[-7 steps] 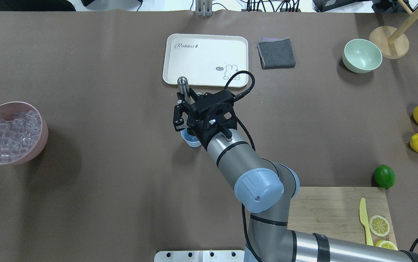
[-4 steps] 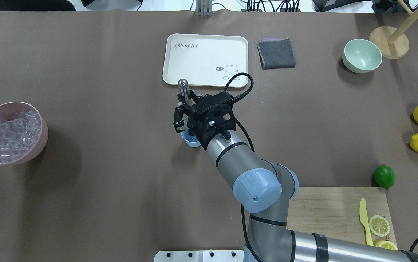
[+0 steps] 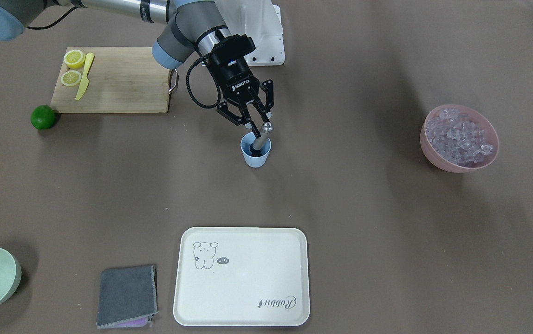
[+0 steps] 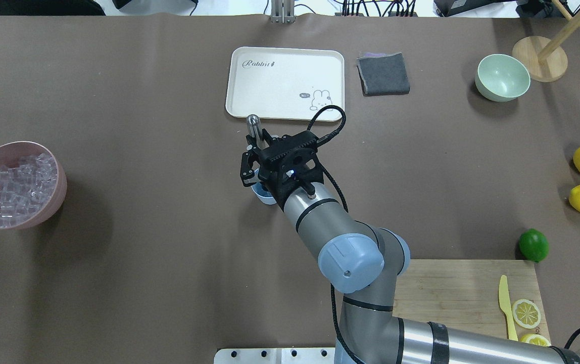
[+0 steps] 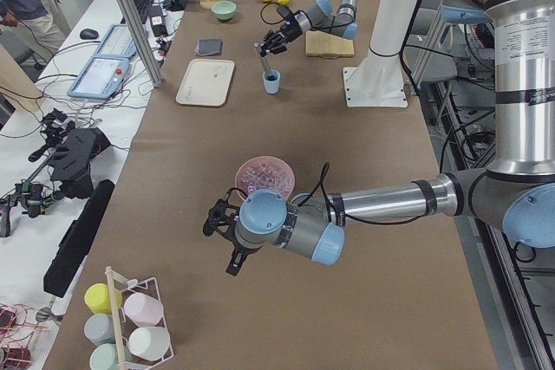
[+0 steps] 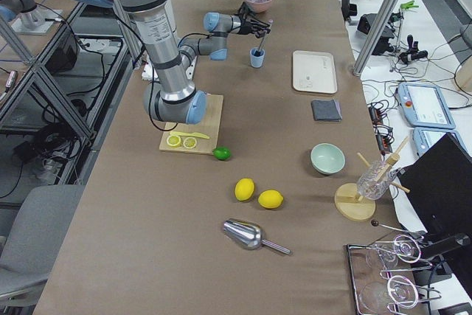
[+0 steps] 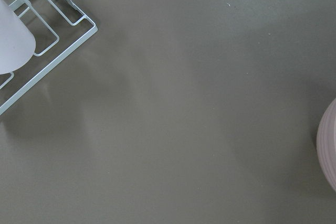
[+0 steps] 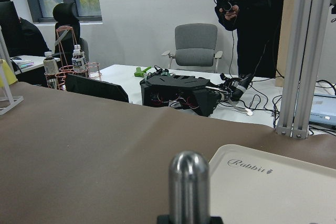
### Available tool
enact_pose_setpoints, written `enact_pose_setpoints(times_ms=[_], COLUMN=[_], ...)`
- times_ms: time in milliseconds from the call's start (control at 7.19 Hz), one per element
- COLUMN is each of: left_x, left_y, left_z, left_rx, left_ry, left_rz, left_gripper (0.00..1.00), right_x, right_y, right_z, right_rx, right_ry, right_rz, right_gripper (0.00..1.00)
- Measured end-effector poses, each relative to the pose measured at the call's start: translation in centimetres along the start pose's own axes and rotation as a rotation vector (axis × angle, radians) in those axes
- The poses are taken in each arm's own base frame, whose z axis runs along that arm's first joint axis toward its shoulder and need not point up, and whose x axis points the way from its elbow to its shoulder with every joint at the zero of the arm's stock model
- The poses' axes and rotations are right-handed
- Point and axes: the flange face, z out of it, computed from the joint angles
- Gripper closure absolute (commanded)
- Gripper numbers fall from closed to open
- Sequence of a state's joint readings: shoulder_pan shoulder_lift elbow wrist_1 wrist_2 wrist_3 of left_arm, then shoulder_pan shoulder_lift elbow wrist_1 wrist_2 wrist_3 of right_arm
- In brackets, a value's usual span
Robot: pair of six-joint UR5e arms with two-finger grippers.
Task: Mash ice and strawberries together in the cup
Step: 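Press the muddler down into the cup to crush the contents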
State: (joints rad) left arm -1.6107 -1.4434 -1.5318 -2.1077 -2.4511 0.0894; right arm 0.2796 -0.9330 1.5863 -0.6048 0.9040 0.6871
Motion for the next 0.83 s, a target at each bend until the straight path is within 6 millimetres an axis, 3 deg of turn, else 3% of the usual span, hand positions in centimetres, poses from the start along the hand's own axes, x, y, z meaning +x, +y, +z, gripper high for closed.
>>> enact_pose_setpoints(times_ms=[556, 835], left_x=[0.6, 0.6], left_y=[-0.6, -0.5], left_z=[-0.4, -0.4], left_rx=[0.012, 0.011], left_ry=[0.018, 0.022], left_rz=[0.011, 0.010], left_gripper=[0.03, 0.03], right_x=[1.1, 1.3], right_y=[-4.5, -5.3], right_z=[-1.1, -1.5], right_rx=[0.040, 0.041], right_ry=[-0.048, -0.065], right_rz=[-0.009, -0.009], right_gripper=[1.00, 1.00])
